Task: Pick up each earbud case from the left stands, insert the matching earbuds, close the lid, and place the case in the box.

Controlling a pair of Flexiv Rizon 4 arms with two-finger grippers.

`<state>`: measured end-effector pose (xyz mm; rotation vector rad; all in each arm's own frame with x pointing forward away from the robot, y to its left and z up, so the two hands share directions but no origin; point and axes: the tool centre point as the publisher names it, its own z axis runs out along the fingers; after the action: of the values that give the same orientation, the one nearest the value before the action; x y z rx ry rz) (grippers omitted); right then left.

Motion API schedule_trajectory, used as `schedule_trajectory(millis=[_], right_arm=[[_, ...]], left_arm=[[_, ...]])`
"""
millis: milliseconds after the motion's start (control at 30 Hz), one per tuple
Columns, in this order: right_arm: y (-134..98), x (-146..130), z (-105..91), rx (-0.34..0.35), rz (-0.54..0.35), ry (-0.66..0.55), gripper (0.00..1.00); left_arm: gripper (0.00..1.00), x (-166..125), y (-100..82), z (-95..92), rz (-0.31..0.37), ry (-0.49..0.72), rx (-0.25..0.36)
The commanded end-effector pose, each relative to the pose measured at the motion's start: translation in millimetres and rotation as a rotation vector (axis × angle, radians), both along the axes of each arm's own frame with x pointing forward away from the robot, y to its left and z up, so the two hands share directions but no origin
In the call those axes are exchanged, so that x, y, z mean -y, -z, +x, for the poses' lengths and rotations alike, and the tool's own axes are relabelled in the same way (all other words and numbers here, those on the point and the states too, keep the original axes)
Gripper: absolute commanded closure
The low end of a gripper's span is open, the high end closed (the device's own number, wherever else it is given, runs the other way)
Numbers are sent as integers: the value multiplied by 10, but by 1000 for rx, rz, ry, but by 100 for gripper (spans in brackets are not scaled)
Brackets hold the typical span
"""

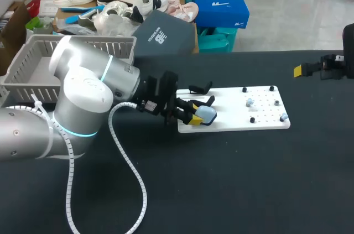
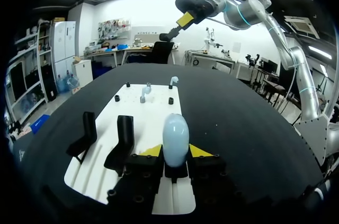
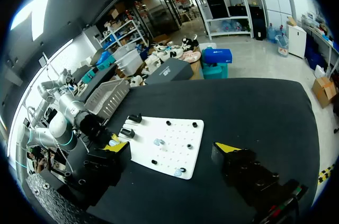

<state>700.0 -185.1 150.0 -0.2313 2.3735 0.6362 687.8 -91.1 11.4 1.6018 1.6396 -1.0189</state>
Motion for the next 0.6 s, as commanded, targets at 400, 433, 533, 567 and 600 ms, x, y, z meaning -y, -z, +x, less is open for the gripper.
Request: schedule_trajectory(millis=[400, 433, 533, 567, 600], right_arm=[[0, 0, 0, 0, 0, 0, 0], [0, 0, 0, 0, 0, 0, 0], [0, 0, 0, 0, 0, 0, 0], [0, 0, 0, 0, 0, 0, 0], [0, 0, 0, 0, 0, 0, 0]], left_arm=[[87, 29, 17, 35, 3, -1, -6], [88, 30, 19, 35, 4, -1, -6], [96, 30, 23, 35, 6, 0, -7], [100, 29, 23, 34, 5, 0, -7], [100, 28, 24, 33, 4, 0, -7]])
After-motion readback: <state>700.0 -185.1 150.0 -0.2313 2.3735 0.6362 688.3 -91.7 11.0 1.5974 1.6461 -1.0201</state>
